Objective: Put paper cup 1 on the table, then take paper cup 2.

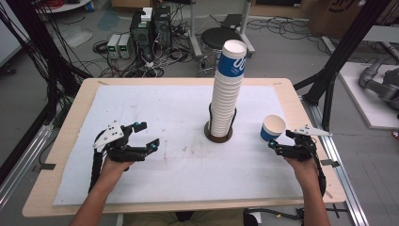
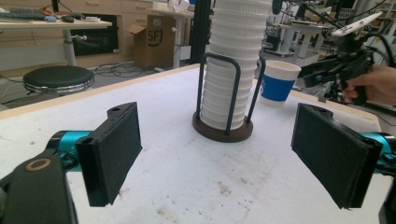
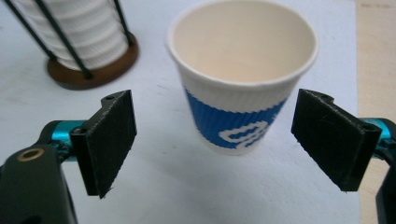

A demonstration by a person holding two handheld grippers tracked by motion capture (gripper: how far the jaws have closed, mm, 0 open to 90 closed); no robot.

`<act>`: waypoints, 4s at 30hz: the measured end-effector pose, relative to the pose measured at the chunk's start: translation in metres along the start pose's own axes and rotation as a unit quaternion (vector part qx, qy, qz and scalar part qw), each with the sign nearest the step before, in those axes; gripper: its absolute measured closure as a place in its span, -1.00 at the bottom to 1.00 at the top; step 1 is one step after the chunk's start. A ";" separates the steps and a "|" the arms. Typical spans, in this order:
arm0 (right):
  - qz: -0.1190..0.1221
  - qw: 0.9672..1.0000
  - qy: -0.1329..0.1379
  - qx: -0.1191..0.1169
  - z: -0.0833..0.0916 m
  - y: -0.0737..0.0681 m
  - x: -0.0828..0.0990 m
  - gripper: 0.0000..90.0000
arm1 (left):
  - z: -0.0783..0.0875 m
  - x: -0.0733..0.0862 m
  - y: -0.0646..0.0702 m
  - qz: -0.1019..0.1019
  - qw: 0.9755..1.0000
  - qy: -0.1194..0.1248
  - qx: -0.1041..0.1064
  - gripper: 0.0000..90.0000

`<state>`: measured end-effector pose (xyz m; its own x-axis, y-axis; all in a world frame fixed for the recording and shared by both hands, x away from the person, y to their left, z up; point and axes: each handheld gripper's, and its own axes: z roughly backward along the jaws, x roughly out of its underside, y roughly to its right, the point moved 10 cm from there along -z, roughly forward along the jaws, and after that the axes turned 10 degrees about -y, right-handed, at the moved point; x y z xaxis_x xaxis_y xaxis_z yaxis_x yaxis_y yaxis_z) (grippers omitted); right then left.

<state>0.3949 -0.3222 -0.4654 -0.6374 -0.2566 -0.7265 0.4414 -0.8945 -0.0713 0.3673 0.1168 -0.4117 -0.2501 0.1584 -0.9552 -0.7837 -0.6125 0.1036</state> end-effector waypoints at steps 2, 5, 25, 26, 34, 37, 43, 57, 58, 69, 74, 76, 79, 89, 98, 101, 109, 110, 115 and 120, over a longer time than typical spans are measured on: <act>0.008 1.000 0.011 -0.010 0.009 -0.008 -0.004 -0.68 | 0.001 -0.001 0.000 0.001 1.000 0.002 0.000 -0.65; 0.026 0.999 0.030 -0.026 0.020 -0.023 -0.010 -0.68 | 0.003 -0.002 -0.002 0.001 1.000 0.006 -0.002 -0.65; 0.085 0.988 0.087 -0.094 0.032 -0.086 -0.043 -0.68 | 0.013 -0.011 -0.003 0.000 1.000 0.019 -0.003 -0.65; 0.085 0.988 0.087 -0.092 0.032 -0.086 -0.044 -0.68 | 0.013 -0.011 -0.003 0.000 1.000 0.018 -0.004 -0.65; 0.093 0.988 0.084 -0.090 0.030 -0.088 -0.044 -0.68 | 0.011 -0.012 -0.001 0.001 1.000 0.017 -0.003 -0.65; 0.092 0.989 0.081 -0.089 0.030 -0.088 -0.043 -0.68 | 0.010 -0.012 -0.001 0.003 1.000 0.016 -0.001 -0.65; 0.105 0.989 0.067 -0.080 0.028 -0.091 -0.040 -0.68 | 0.009 -0.014 0.000 0.004 1.000 0.014 0.004 -0.65; 0.115 0.988 0.067 -0.083 0.029 -0.092 -0.039 -0.68 | -0.012 -0.055 0.006 -0.004 1.000 0.010 0.026 -0.65; 0.117 0.987 0.067 -0.084 0.029 -0.092 -0.040 -0.68 | -0.015 -0.062 0.007 -0.005 0.999 0.009 0.031 -0.65; 0.119 0.986 0.062 -0.094 0.027 -0.096 -0.041 -0.68 | -0.041 -0.128 0.017 -0.019 0.998 0.016 0.066 -0.66; 0.116 0.987 0.063 -0.094 0.028 -0.094 -0.041 -0.68 | -0.057 -0.150 0.020 -0.019 0.997 0.011 0.074 -0.65; 0.116 0.987 0.063 -0.093 0.028 -0.094 -0.041 -0.68 | -0.062 -0.160 0.023 -0.026 0.997 0.011 0.077 -0.65; 0.117 0.987 0.062 -0.092 0.028 -0.094 -0.041 -0.68 | -0.072 -0.173 0.028 -0.037 0.996 0.006 0.083 -0.65; 0.122 0.986 0.054 -0.099 0.023 -0.097 -0.040 -0.68 | -0.098 -0.226 0.035 -0.051 0.994 -0.001 0.094 -0.66; 0.120 0.986 0.053 -0.101 0.023 -0.095 -0.040 -0.68 | -0.124 -0.257 0.041 -0.059 0.993 -0.024 0.099 -0.66; 0.120 0.986 0.053 -0.103 0.023 -0.095 -0.040 -0.68 | -0.133 -0.264 0.046 -0.061 0.993 -0.029 0.101 -0.66; 0.121 0.986 0.052 -0.106 0.023 -0.095 -0.040 -0.68 | -0.154 -0.273 0.053 -0.058 0.993 -0.039 0.098 -0.66; 0.121 0.986 0.053 -0.105 0.023 -0.095 -0.040 -0.68 | -0.157 -0.273 0.055 -0.058 0.993 -0.042 0.099 -0.66; 0.120 0.986 0.054 -0.105 0.023 -0.093 -0.040 -0.68 | -0.168 -0.271 0.059 -0.062 0.992 -0.058 0.093 -0.65; 0.118 0.986 0.057 -0.103 0.025 -0.092 -0.039 -0.68 | -0.175 -0.267 0.058 -0.063 0.992 -0.072 0.083 -0.52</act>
<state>0.3634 -0.2393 -0.4133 -0.4318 -0.3962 -0.8103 0.6961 -0.7177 -0.0201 0.4887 -0.0965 -0.1997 -0.2137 0.3409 -0.9155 -0.8933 -0.4476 0.0419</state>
